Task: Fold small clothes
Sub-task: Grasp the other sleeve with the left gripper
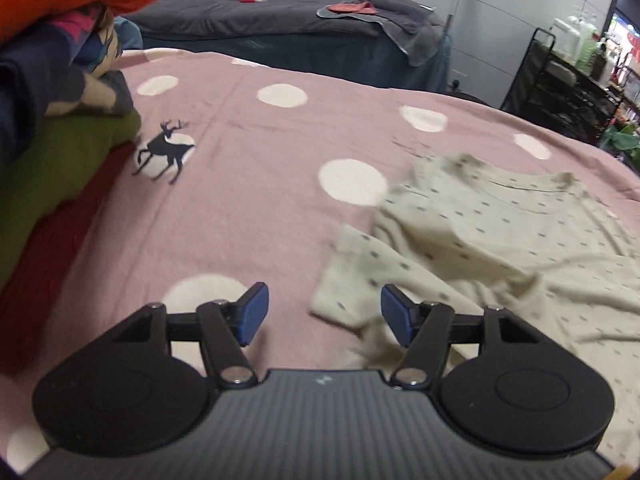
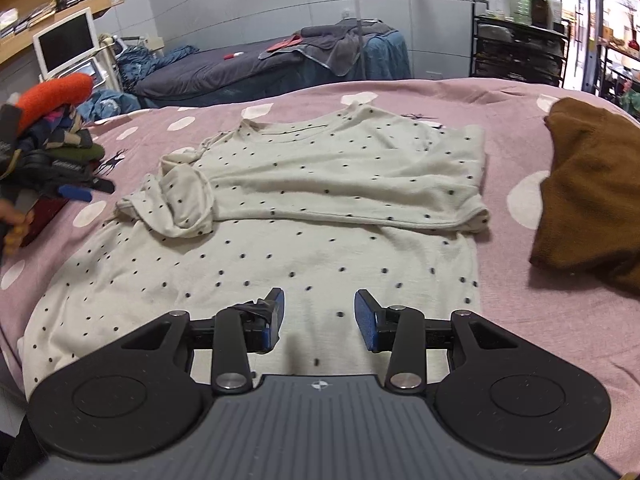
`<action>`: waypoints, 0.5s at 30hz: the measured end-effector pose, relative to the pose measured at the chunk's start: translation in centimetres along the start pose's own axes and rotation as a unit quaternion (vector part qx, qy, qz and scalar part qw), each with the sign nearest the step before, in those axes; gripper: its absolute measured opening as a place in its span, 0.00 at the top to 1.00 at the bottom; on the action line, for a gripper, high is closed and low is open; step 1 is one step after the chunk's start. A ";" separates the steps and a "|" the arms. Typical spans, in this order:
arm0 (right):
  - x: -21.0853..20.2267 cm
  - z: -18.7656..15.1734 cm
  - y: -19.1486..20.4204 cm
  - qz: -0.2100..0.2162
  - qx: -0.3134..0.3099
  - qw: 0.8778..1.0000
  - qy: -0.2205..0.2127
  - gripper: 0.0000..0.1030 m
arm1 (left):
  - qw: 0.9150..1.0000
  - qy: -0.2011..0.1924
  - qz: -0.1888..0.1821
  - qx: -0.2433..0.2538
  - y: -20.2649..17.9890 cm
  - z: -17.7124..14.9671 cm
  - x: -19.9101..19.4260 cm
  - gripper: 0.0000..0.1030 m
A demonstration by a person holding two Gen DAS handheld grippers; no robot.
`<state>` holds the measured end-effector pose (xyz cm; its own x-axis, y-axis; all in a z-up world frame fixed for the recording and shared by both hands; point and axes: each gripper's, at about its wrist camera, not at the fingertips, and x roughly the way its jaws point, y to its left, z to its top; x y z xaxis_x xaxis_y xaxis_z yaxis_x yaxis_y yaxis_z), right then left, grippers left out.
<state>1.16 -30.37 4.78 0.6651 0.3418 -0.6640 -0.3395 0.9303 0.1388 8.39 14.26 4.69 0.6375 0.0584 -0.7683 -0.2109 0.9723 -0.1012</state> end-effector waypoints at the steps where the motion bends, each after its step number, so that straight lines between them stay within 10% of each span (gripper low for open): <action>1: -0.1 0.0 0.3 0.000 -0.006 1.000 -0.001 0.34 | 1.000 0.008 0.008 0.001 0.1 0.3 1.3 0.36; 4: -0.4 0.1 0.4 -0.003 -0.009 1.000 -0.002 0.34 | 0.999 0.047 -0.001 0.017 -0.5 -0.3 3.7 0.40; 8: -0.3 0.0 0.1 -0.011 -0.002 1.000 -0.001 0.33 | 0.997 0.024 -0.021 0.068 -2.2 -1.0 3.1 0.96; 15: 0.0 -0.2 -0.2 -0.010 0.008 1.000 0.003 0.33 | 0.996 0.002 -0.089 0.033 -3.1 -0.3 -2.0 0.97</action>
<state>1.02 -30.56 4.60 0.6675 0.3223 -0.6712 -0.3152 0.9390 0.1375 7.51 11.09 6.34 0.6571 -0.1162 -0.7448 -0.0461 0.9800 -0.1936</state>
